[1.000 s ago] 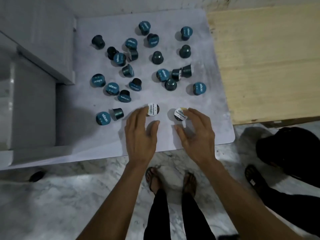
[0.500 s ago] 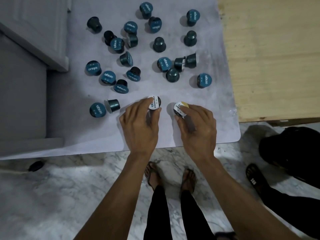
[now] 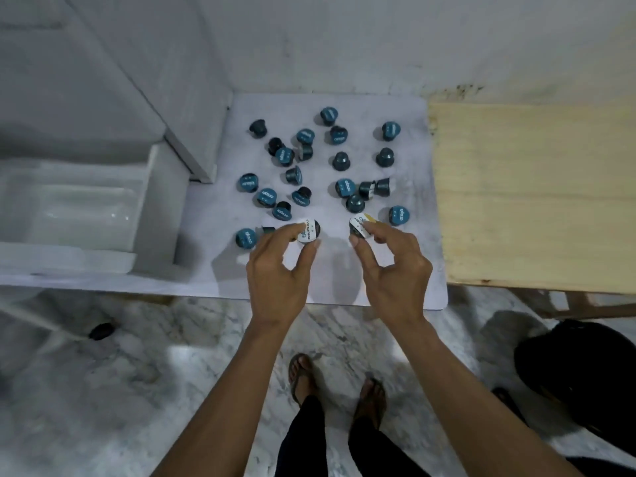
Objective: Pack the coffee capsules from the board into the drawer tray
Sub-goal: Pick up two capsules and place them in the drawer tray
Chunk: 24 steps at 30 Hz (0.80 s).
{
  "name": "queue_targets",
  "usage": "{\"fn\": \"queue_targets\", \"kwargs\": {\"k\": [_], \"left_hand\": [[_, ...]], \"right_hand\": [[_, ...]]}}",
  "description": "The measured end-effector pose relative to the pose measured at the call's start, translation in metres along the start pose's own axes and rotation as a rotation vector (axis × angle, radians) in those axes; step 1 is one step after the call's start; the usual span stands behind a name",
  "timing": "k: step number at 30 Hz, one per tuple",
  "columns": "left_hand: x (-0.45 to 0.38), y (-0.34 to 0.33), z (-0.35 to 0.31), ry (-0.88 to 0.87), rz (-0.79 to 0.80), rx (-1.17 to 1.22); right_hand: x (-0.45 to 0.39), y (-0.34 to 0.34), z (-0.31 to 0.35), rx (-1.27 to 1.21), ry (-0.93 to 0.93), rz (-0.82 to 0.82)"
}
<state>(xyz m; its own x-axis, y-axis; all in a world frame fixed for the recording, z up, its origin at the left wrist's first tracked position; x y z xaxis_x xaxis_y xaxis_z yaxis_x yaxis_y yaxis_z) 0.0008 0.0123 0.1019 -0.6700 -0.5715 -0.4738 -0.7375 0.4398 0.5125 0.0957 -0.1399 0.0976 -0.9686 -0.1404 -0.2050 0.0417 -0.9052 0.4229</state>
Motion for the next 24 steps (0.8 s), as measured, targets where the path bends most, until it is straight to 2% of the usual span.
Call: {"fn": "queue_targets", "kwargs": {"k": [5,10,18,24], "left_hand": [[-0.004,0.085,-0.040,0.043,-0.104,-0.051],[-0.007,0.162,-0.036,0.069,-0.194,-0.063],[-0.028,0.289,0.039,0.066,-0.288,-0.147],[-0.046,0.404,0.124,0.151,-0.219,-0.169]], "right_hand": [[0.003,0.017,0.076,-0.145,0.003,0.088],[0.021,0.004,0.132,-0.172,0.167,0.132],[0.062,-0.093,0.210,-0.222,0.272,0.191],[0.108,-0.180,0.259,-0.180,0.284,0.230]]}}
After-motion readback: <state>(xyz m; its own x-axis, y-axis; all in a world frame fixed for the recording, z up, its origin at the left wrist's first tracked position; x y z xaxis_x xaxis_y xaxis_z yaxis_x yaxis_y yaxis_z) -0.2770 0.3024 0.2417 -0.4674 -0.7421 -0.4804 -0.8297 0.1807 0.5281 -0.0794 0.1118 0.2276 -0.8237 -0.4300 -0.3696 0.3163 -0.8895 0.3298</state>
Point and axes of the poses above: each hand's wrist, its own x-axis away from the middle knuckle, its own y-axis out of the back of the hand, z = x × y, the point moved 4 cm from there along -x, towards the middle knuckle, and after that the axes turned 11 degrees about -y, right-handed, at the moved point
